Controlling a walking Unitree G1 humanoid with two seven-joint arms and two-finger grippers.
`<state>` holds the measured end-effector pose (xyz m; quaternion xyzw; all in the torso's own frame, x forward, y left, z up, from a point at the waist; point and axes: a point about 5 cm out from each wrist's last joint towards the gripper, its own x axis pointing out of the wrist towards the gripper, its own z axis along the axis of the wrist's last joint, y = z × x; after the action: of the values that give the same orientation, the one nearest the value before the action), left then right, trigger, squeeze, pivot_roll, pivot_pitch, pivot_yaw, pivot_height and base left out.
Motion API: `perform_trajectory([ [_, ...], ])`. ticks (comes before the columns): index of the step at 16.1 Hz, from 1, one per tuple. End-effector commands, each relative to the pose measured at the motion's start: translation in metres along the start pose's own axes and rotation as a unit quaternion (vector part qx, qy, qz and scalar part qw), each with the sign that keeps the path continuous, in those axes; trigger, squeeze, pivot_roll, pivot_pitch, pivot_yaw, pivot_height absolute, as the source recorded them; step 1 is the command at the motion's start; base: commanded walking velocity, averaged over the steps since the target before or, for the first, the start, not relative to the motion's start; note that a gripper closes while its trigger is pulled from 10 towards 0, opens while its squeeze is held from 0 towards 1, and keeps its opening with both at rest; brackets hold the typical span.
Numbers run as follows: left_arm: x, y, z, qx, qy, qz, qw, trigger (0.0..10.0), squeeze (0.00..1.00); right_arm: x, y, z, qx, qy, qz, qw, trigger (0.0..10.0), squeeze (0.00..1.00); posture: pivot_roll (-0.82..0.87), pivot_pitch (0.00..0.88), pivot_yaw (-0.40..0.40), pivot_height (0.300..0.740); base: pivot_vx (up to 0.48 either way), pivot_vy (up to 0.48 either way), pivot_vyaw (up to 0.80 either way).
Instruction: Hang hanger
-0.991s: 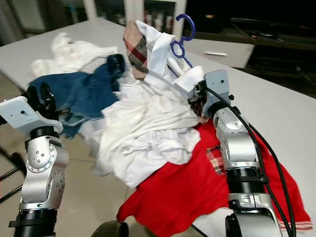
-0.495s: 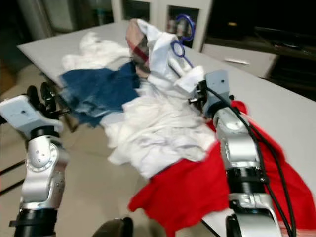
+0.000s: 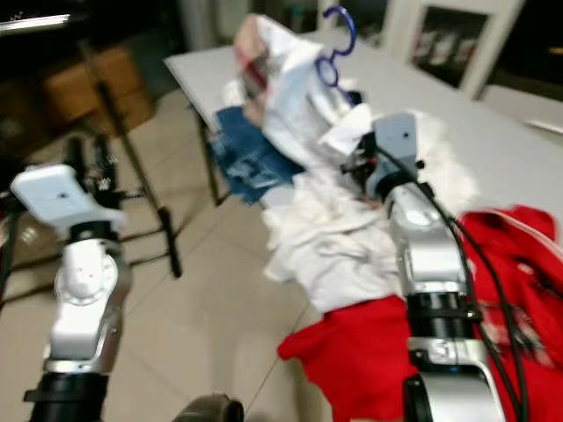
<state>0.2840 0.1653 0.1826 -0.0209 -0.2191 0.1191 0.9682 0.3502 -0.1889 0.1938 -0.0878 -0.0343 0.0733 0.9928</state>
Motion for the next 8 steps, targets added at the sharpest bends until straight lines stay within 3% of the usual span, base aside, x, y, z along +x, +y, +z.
perform_trajectory([
  [1, 0.0023, 0.0037, 0.0041, 0.009, -0.012, 0.000, 1.000, 10.0, 0.00, 0.0025, 0.0034, 0.0098, 0.004, -0.026, 0.005, 1.000, 10.0, 0.00, 0.09, 0.000, 0.029, 0.740, 0.000, 0.000, 0.79],
  [8, 0.0023, 0.0003, 0.0046, 0.012, -0.017, -0.010, 1.000, 10.0, 0.00, 0.0019, -0.0027, 0.0131, -0.003, -0.034, -0.016, 0.999, 10.0, 0.00, 0.08, 0.000, 0.031, 0.740, 0.000, 0.000, 0.79],
])
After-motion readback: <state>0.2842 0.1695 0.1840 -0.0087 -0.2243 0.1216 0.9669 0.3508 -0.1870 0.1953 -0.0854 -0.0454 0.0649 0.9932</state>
